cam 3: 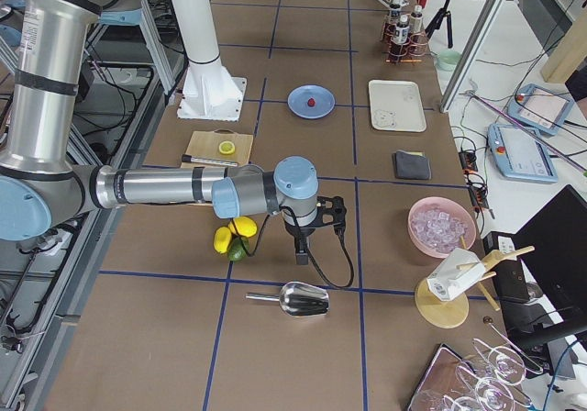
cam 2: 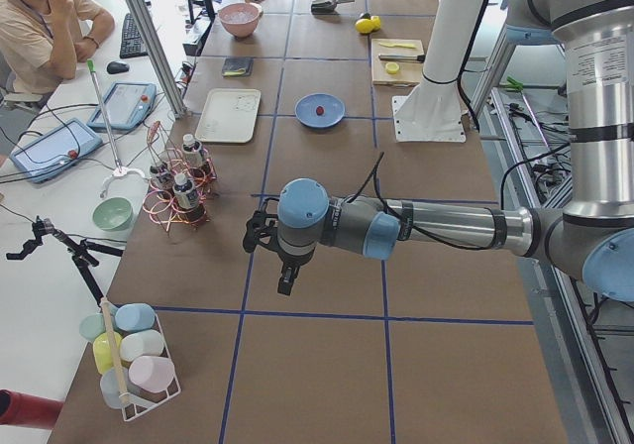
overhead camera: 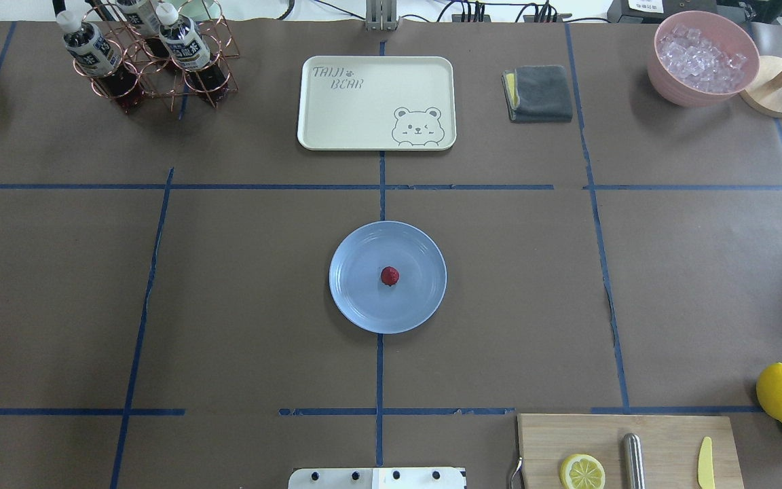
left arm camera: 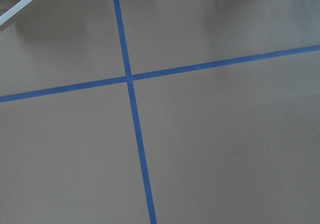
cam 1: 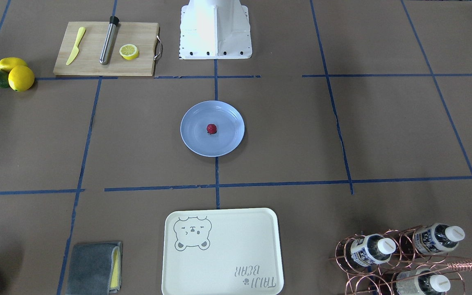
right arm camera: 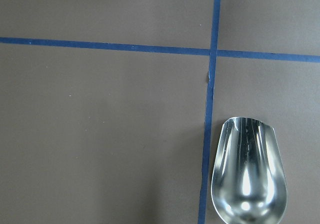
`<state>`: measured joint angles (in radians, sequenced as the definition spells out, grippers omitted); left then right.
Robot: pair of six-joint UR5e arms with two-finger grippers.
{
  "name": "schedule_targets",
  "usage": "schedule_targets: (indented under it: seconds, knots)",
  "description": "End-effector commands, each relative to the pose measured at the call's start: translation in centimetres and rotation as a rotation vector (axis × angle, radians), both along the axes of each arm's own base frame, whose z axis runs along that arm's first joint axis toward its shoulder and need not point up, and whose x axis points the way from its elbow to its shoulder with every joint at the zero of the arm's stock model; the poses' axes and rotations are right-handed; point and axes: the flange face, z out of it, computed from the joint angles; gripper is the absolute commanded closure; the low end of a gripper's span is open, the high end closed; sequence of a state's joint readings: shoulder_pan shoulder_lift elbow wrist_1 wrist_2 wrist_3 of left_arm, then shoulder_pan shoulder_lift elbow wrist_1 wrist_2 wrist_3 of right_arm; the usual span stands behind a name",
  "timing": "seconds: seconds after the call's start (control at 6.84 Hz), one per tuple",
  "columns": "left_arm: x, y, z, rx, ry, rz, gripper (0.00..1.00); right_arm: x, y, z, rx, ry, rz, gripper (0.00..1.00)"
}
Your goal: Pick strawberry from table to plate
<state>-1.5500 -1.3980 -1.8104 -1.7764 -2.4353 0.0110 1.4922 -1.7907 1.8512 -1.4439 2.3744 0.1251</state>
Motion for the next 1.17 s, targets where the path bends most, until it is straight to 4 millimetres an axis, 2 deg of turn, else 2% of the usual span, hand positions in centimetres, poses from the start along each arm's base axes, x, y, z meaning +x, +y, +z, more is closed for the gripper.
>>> schedule_targets:
  seconds: [0.0, 0.15, 0.44, 0.58, 0.73, 1.02]
  knots:
    - [-0.5, -1.3, -1.4, 0.061, -0.074, -0.023, 0.0, -0.2, -0.4, 0.5, -0.01, -0.018, -0.006, 0.0]
    - [-0.9, -1.3, -1.5, 0.065, -0.118, -0.037, 0.0, -0.2, -0.4, 0.7, -0.018, -0.024, -0.005, 0.0]
    - [0.6, -1.4, -1.4, 0.092, -0.127, 0.036, 0.0, -0.3, -0.4, 0.8, -0.022, -0.024, -0.006, 0.0]
    - [0.4, -2.3, -1.5, 0.031, -0.138, 0.076, 0.0, -0.4, -0.4, 0.8, -0.02, -0.024, -0.009, 0.0]
    - [0.1, -5.2, -3.4, 0.058, -0.165, 0.18, 0.0, -0.4, -0.4, 0.8, -0.02, -0.024, -0.01, 0.0]
    - [0.2, -5.2, -2.4, 0.047, -0.151, 0.196, 0.0, -0.6, -0.4, 0.9, -0.024, -0.024, -0.012, 0.0]
